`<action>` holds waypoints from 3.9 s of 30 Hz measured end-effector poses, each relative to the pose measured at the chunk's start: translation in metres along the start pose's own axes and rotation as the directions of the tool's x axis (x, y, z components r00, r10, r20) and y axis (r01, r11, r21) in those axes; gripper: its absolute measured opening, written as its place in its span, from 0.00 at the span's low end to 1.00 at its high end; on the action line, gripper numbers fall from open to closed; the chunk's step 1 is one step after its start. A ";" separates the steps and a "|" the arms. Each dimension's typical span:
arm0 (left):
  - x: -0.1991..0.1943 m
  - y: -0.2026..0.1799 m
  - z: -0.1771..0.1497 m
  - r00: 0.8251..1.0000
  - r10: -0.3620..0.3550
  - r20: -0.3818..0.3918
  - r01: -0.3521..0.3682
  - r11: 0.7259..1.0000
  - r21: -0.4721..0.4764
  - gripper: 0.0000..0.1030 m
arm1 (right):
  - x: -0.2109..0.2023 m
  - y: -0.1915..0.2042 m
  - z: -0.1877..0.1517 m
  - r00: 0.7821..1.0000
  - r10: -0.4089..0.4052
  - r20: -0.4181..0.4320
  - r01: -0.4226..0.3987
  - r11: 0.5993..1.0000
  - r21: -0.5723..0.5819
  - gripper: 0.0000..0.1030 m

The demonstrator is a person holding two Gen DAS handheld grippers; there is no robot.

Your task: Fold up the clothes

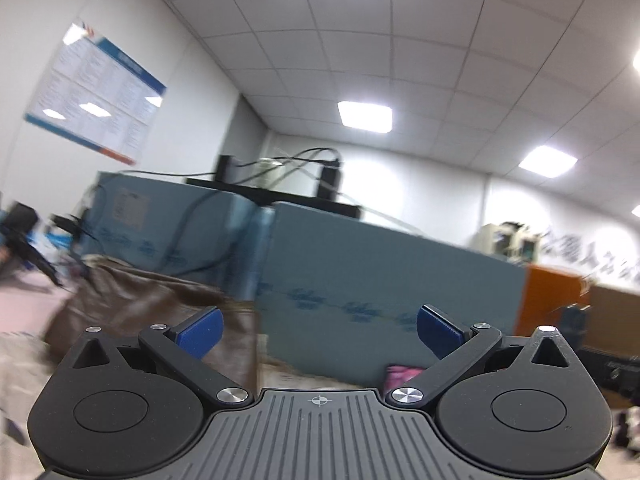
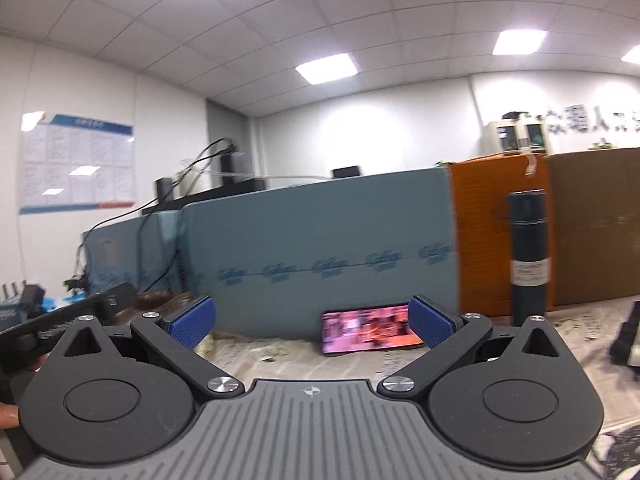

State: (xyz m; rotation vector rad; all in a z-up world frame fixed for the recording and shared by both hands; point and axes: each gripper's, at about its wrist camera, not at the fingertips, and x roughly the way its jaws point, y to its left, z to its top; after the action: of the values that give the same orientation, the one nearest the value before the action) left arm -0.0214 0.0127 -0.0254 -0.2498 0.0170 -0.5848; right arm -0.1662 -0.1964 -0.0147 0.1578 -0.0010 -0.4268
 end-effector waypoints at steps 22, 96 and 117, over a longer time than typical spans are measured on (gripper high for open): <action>0.025 -0.131 -0.036 0.848 -0.489 -0.202 0.523 0.834 0.175 1.00 | -0.059 -0.151 -0.010 0.911 -0.413 -0.006 0.411 0.908 -0.079 1.00; 0.086 -0.338 -0.096 0.489 -0.763 -0.424 0.853 0.520 0.049 0.13 | -0.125 -0.311 0.020 0.875 -0.344 0.341 0.209 0.903 0.374 0.18; 0.084 -0.075 -0.041 0.817 -0.402 -0.414 0.512 0.836 0.199 0.14 | 0.007 -0.133 0.009 0.996 -0.023 0.081 -0.004 0.947 0.320 0.17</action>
State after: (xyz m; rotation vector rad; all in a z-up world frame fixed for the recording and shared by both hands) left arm 0.0039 -0.1030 -0.0425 0.1668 0.2234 -1.1082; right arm -0.2150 -0.3202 -0.0260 0.4610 -0.1533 -0.4404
